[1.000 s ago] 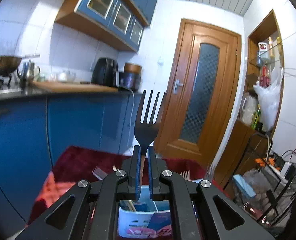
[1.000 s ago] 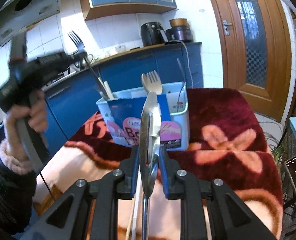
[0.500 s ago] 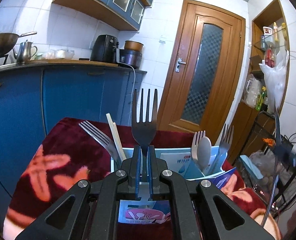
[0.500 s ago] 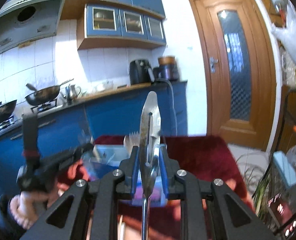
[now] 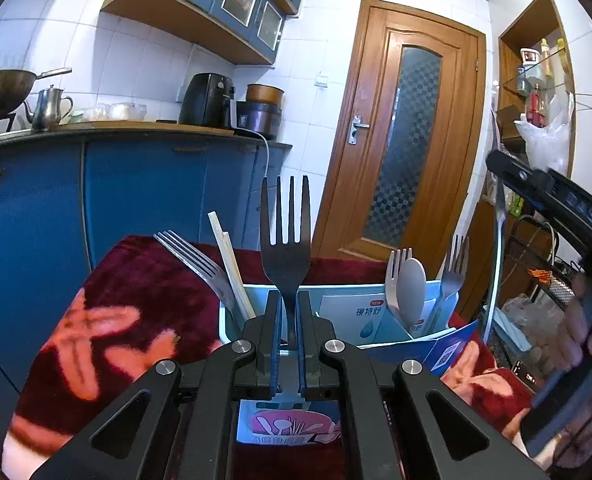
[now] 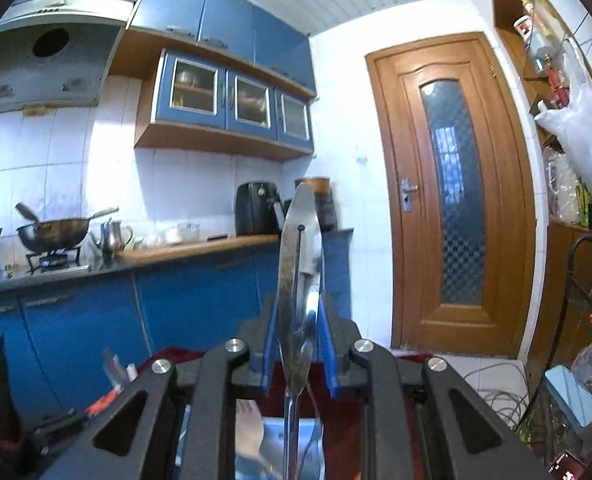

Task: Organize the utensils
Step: 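Lower the fork and tongs into the caddy and open both tools, then move the right tool to the last chopsticks and grasp one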

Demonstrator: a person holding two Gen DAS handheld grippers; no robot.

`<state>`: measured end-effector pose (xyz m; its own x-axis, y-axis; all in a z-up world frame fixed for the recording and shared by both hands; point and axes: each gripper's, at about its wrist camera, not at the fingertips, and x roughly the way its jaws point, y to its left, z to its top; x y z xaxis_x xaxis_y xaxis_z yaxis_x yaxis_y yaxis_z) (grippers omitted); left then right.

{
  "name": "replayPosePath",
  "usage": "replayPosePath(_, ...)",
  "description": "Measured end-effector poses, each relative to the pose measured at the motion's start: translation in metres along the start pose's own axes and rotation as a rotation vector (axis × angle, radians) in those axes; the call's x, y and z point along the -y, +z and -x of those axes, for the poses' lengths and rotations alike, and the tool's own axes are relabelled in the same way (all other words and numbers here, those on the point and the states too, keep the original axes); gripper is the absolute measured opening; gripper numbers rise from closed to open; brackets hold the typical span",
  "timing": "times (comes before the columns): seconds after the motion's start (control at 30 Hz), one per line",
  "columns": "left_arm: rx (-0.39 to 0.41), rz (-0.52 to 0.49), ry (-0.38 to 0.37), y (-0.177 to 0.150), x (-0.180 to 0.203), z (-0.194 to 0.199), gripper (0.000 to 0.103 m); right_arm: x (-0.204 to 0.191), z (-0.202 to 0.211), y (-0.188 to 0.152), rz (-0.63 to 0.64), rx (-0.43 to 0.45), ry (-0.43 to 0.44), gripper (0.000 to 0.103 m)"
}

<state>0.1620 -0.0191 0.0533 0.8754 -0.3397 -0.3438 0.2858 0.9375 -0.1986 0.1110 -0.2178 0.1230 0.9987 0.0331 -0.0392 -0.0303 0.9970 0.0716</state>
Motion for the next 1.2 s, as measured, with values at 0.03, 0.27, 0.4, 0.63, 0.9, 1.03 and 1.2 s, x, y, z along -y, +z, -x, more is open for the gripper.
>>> replayPosePath(0.03, 0.001, 0.000, 0.000, 0.000, 0.000, 0.000, 0.006, 0.000, -0.002, 0.000, 0.003, 0.016, -0.010, 0.022)
replayPosePath(0.27, 0.009, -0.009, 0.002, -0.002, 0.002, 0.002, 0.006, 0.000, -0.014, -0.018, 0.018, 0.011, -0.029, 0.022)
replayPosePath(0.4, 0.014, -0.015, 0.004, -0.002, 0.002, 0.002, 0.006, 0.001, -0.013, -0.031, 0.029, -0.014, -0.028, 0.022)
replayPosePath(0.63, 0.020, -0.015, 0.009, -0.004, 0.003, 0.003, 0.006, -0.002, -0.009, -0.040, 0.055, -0.095, -0.003, 0.022)
replayPosePath(0.9, 0.003, -0.028, -0.009, -0.002, 0.008, 0.003, 0.024, 0.002, 0.006, -0.041, 0.022, -0.178, 0.056, 0.035)
replayPosePath(1.03, -0.025, -0.033, -0.021, 0.003, 0.011, 0.008, 0.029, 0.004, 0.024, -0.033, -0.002, -0.187, 0.060, 0.035)
replayPosePath(1.2, -0.062, -0.036, -0.022, 0.006, 0.015, 0.026, 0.030, -0.002, 0.052, -0.021, 0.005, -0.194, 0.068, 0.035)
